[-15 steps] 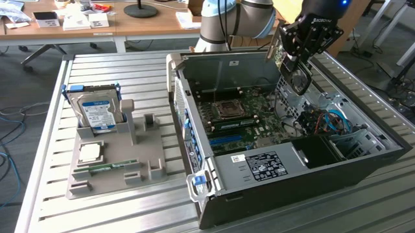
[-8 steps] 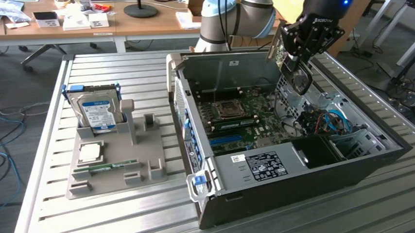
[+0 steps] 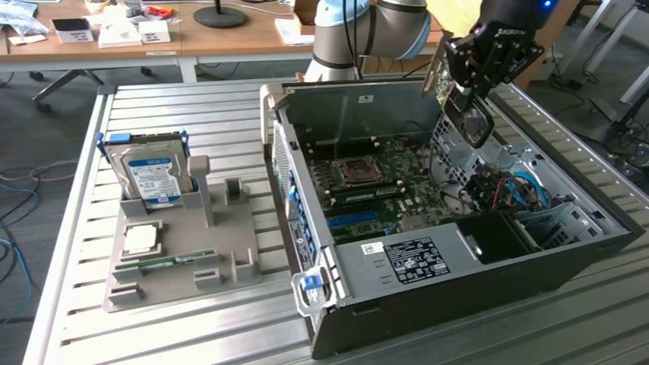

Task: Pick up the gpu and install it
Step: 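Pick up the gpu and move the gpu toward the slot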

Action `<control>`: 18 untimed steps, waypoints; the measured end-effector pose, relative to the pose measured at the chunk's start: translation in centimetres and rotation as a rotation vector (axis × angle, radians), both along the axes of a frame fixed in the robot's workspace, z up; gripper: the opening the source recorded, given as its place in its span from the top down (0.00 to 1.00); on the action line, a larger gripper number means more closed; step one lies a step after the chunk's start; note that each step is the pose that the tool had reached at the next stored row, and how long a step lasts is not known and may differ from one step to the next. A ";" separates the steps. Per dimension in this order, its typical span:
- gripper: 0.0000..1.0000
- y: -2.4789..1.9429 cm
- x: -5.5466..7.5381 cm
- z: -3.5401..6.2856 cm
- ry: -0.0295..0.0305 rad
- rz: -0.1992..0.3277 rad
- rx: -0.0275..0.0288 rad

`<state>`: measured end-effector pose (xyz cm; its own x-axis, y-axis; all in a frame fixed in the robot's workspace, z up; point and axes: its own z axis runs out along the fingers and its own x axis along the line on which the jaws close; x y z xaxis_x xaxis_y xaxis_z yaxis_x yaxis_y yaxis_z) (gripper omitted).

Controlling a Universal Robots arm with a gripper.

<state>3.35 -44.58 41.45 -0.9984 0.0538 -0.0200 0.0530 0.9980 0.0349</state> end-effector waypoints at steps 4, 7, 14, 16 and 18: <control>0.73 0.00 0.3 0.00 0.0000 0.000 0.0000; 0.73 0.00 0.5 0.00 0.0000 0.000 0.0000; 0.73 0.00 0.6 0.00 0.0000 0.000 0.0000; 0.73 0.00 0.6 0.00 0.0000 0.000 -0.0001; 0.73 0.00 0.7 0.00 0.0000 0.000 0.0001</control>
<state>4.01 -44.58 41.45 -0.9984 0.0536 -0.0201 0.0529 0.9980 0.0350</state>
